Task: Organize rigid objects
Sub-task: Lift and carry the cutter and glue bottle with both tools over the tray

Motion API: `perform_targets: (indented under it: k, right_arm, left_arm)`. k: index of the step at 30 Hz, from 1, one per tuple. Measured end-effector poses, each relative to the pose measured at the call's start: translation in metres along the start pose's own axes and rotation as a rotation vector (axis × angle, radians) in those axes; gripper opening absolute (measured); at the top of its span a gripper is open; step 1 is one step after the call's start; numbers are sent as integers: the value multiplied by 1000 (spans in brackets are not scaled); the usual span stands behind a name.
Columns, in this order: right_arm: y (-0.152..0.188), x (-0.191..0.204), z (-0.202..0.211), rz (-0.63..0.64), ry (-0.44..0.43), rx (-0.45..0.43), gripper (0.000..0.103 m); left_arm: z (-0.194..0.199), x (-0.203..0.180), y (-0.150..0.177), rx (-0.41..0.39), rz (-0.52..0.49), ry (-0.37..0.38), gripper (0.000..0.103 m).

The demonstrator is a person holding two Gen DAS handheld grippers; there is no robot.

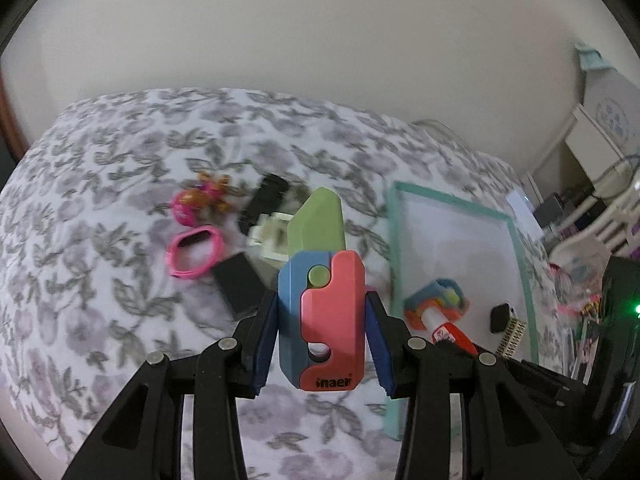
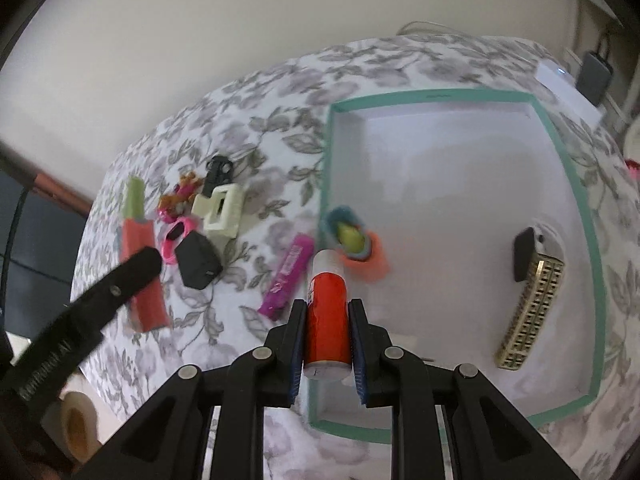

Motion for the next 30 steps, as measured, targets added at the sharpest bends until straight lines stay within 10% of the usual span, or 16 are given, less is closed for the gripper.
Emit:
perform_targets:
  k: [30]
  right_arm:
    - [-30,-90,8,-150,167,-130,22]
  left_arm:
    - [-74,-108,35,109,-201,80,44]
Point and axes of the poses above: each gripper's, at about its wrist camera, not at the fingertips, and z roughly against the way its jaws point, x to its left, y to its underside, the point moved 6 cm from there along -z, roughly the way its jaws point, and after that the axes turned 11 degrees about -x, right-handed, at the moved point
